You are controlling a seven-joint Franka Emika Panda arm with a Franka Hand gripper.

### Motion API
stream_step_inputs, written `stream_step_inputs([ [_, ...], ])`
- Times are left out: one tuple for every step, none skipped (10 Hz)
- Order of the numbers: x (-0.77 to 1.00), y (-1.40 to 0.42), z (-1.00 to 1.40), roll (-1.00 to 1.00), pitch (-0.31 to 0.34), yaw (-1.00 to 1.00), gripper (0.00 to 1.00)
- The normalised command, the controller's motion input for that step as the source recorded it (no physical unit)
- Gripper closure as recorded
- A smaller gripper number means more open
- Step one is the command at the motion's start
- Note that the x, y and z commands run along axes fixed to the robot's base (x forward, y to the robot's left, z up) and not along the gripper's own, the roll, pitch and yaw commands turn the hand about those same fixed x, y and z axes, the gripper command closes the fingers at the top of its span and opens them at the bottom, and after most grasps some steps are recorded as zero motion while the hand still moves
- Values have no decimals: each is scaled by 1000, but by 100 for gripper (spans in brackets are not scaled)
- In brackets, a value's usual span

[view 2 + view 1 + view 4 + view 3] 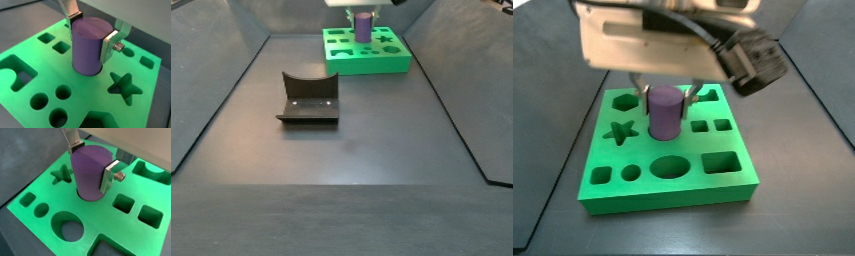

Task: Insert the round object.

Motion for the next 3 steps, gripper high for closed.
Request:
stream_step_inputs([
  [-297, -194, -857, 49, -181, 183, 100],
  [-217, 0, -440, -170, -260, 94, 100],
  [-11, -117, 0, 66, -7, 11, 100],
])
